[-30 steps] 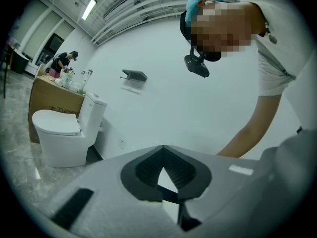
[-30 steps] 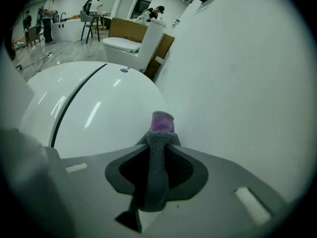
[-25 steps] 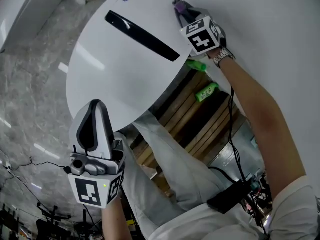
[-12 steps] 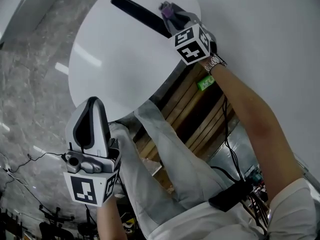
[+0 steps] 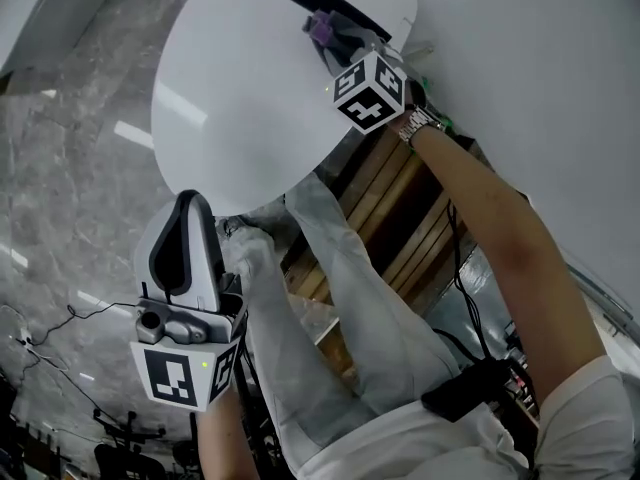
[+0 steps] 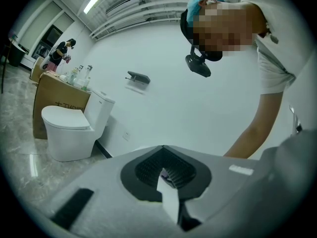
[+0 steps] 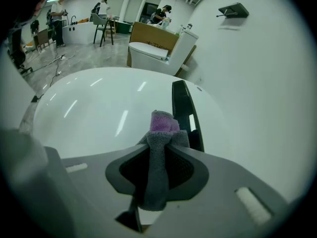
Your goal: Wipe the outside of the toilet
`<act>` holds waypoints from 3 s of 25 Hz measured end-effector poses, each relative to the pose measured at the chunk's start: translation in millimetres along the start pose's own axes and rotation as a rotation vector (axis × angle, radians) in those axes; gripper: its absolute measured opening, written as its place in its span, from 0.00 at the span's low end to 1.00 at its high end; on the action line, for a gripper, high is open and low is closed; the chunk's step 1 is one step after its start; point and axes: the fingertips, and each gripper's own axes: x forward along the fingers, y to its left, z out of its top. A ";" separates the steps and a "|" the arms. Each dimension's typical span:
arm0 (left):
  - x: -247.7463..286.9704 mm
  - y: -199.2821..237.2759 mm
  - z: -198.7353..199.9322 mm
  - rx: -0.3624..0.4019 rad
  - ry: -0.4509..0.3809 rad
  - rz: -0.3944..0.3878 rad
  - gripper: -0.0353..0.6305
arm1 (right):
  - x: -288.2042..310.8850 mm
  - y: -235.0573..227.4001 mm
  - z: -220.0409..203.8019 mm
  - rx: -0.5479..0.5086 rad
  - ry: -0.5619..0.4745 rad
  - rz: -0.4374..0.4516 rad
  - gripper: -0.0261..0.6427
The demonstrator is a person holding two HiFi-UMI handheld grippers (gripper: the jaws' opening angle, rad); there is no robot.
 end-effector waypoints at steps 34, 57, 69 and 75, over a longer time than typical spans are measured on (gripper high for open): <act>-92.0 58.1 21.1 0.001 -0.023 0.051 0.06 | -64.9 354.6 82.5 -0.030 -0.040 0.409 0.17; 127.3 -63.8 13.8 0.014 -0.005 -0.049 0.06 | -52.5 14.4 -3.7 0.212 -0.290 0.277 0.17; 187.0 -107.1 -2.1 0.017 0.040 -0.110 0.06 | -5.1 -195.6 -101.1 0.267 -0.145 -0.056 0.17; 163.1 -92.3 -9.9 0.014 0.053 -0.109 0.06 | -3.6 -159.4 -110.5 0.317 -0.115 -0.083 0.17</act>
